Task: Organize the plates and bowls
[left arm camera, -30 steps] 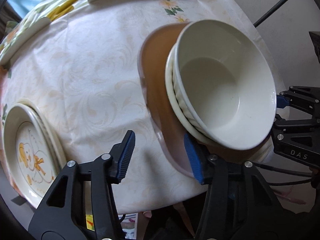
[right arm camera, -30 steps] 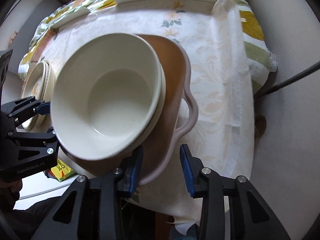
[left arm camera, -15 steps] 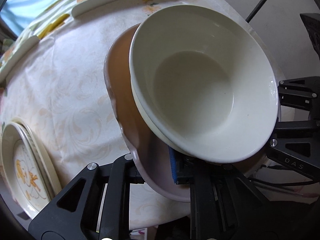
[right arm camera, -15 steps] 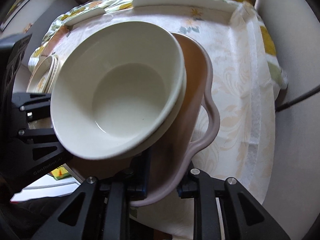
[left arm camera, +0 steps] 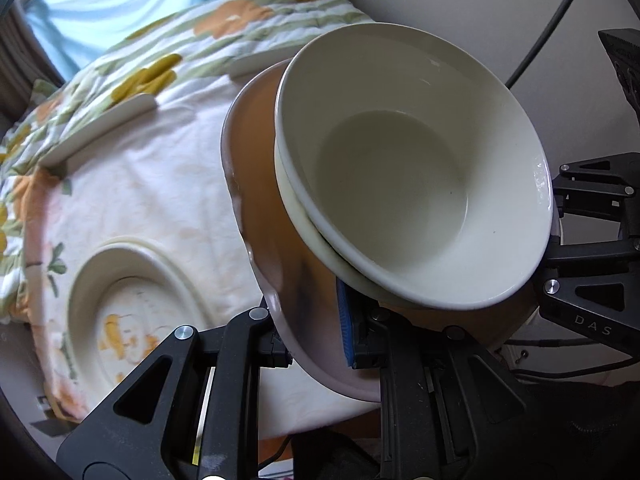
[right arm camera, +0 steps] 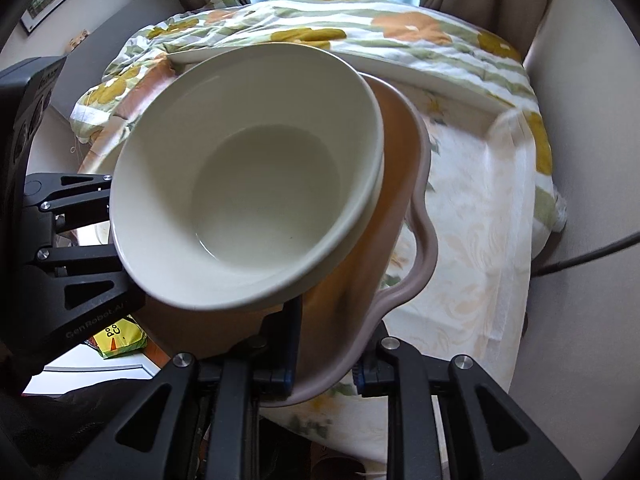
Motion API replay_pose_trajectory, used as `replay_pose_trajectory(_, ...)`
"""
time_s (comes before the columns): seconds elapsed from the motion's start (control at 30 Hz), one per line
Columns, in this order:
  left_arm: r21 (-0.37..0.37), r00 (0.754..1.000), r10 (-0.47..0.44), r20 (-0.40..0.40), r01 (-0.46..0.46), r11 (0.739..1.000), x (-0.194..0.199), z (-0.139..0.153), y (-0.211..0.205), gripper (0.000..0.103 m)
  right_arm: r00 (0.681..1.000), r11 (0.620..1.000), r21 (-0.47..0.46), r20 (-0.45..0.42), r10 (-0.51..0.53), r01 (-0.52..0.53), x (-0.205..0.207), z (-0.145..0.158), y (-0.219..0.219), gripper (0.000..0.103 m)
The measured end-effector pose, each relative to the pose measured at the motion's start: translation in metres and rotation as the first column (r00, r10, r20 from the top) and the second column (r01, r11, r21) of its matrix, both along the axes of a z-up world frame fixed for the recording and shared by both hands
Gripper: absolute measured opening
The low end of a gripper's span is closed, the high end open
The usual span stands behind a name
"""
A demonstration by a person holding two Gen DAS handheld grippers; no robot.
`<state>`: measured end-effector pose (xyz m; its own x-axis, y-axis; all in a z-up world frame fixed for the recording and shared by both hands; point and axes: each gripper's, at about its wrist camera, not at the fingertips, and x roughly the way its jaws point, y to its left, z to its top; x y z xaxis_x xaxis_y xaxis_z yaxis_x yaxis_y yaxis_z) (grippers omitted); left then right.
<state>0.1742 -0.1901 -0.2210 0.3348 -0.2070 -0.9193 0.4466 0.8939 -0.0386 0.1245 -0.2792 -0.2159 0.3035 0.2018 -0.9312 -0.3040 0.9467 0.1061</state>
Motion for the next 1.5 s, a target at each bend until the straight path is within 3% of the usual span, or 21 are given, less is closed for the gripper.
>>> replay_pose_trajectory(0.23,0.028,1.0,0.018,0.011,-0.018,0.999,-0.006,0.017,0.095,0.014,1.0,1.0,0.029,0.007,0.012,-0.013,0.0,0.013,0.09,0.019)
replay_pose_trajectory(0.47,0.056,0.999,0.032,-0.025,-0.031,0.998,-0.006,-0.003,0.18,0.014,0.999,0.997,0.07,-0.024,0.023,-0.021,0.0,-0.005,0.169,0.019)
replay_pose_trajectory(0.63,0.054,0.998,0.04,-0.04,-0.038,0.998,-0.004,-0.02,0.213,0.014,0.999,0.998,0.064,-0.037,0.019,-0.017,0.003,-0.02,0.205,0.019)
replay_pose_trajectory(1.23,0.02,0.999,0.007,-0.046,-0.006,1.0,0.008,-0.048,0.218,0.013,0.999,0.999,0.002,-0.02,-0.033,0.033,0.007,-0.043,0.217,0.019)
replay_pose_trajectory(1.5,0.058,0.997,-0.012,-0.079,0.016,0.998,0.011,-0.049,0.215,0.013,0.998,0.998,0.012,-0.042,-0.054,0.054,0.008,-0.044,0.215,0.02)
